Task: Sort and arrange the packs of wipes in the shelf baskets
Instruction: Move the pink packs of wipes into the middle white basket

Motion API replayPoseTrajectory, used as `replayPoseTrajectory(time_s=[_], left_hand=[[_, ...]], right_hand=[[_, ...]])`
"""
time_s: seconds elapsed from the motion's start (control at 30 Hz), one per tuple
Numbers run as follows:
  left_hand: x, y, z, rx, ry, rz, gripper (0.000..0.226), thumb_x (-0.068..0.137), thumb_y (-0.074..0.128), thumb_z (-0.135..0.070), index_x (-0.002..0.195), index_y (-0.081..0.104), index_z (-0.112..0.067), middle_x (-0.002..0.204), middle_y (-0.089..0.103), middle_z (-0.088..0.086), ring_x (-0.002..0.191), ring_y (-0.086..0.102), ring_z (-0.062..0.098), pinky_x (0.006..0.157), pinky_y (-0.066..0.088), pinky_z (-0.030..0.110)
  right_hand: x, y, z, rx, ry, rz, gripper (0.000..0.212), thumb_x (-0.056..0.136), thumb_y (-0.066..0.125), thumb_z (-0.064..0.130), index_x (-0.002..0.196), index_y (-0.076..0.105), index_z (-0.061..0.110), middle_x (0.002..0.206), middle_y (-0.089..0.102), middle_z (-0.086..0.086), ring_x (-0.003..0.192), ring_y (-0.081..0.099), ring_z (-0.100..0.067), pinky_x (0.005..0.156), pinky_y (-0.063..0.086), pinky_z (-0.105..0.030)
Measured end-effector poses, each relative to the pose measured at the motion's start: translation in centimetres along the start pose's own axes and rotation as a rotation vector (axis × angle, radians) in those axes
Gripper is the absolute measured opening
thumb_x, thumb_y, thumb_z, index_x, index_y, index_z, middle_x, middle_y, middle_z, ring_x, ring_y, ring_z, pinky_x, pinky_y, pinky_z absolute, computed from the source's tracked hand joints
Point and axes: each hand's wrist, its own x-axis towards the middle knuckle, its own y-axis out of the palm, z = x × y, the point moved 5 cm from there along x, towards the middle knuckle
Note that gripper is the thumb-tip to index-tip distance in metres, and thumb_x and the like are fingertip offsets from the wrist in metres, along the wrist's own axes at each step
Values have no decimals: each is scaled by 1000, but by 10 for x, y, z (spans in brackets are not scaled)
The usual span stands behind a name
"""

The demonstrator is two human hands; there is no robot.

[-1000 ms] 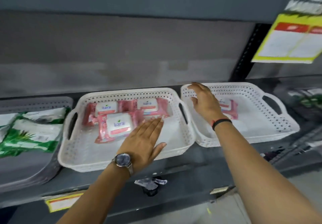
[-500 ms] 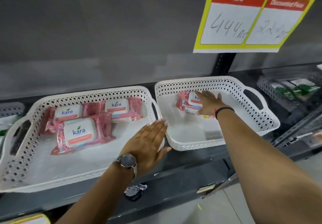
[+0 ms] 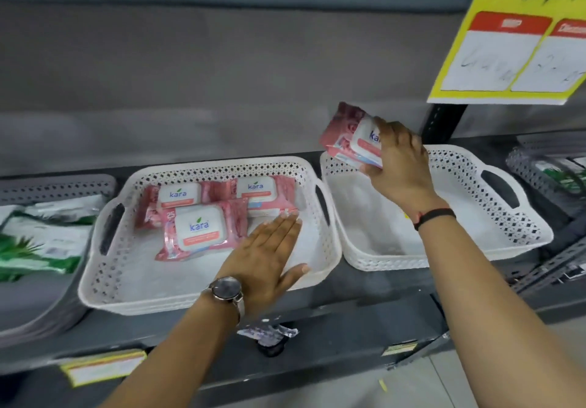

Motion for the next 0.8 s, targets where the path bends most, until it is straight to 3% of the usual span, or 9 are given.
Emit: replayPoseTrajectory(time_s=[0.13,0.27,0.37,0.47,0.6,0.7,0.8], left_hand=[[-45,-15,43,29,-101,18,105,55,-34,-68,142,-6,-15,137,-20,-9,136,-12,10,105,-16,24],[-88,-17,81,37,-199,47,110,52,-37,-71,141,-6,-14,145,-15,-3,130,-20,12,108,-14,27],[-106,-15,98,64,-253,59,110,54,-37,-69,142,-1,-13,153,-1,2,139,-4,15,107,-14,29],[-111,-13,106,101,-259,27,93,67,-24,-67,142,-6,-16,151,-6,-4,140,-3,12,104,-15,24],[-111,-10,108,39,-254,3,63,93,17,-49,142,-2,-15,154,0,0,140,-2,13,105,-14,23],[-111,-10,109,20,-240,-10,62,94,22,-47,142,-2,-15,154,1,1,140,-2,11,105,-14,22],[-110,-14,112,-44,-260,-34,60,95,21,-45,142,-3,-17,154,-2,-1,137,-7,6,105,-14,20]], right_hand=[[-20,8,76,104,-189,14,77,74,70,19,138,29,15,137,42,-14,126,36,-35,102,34,-47],[-42,50,121,81,-312,200,78,74,70,14,139,26,13,141,38,-12,129,33,-30,108,26,-38],[-58,83,124,0,-307,351,78,74,71,14,138,26,16,143,36,-10,132,32,-27,110,20,-38],[-73,103,120,41,-260,500,78,77,66,3,141,23,17,147,29,-11,134,26,-29,113,22,-41],[-78,107,121,54,-239,572,84,78,63,-4,143,15,17,151,18,-11,139,15,-30,115,19,-41],[-79,104,122,4,-226,625,97,76,69,5,145,2,16,156,0,-11,143,-2,-28,118,4,-44],[-78,92,134,14,-264,534,95,78,68,11,145,1,17,157,-2,-8,144,-3,-24,119,7,-48]])
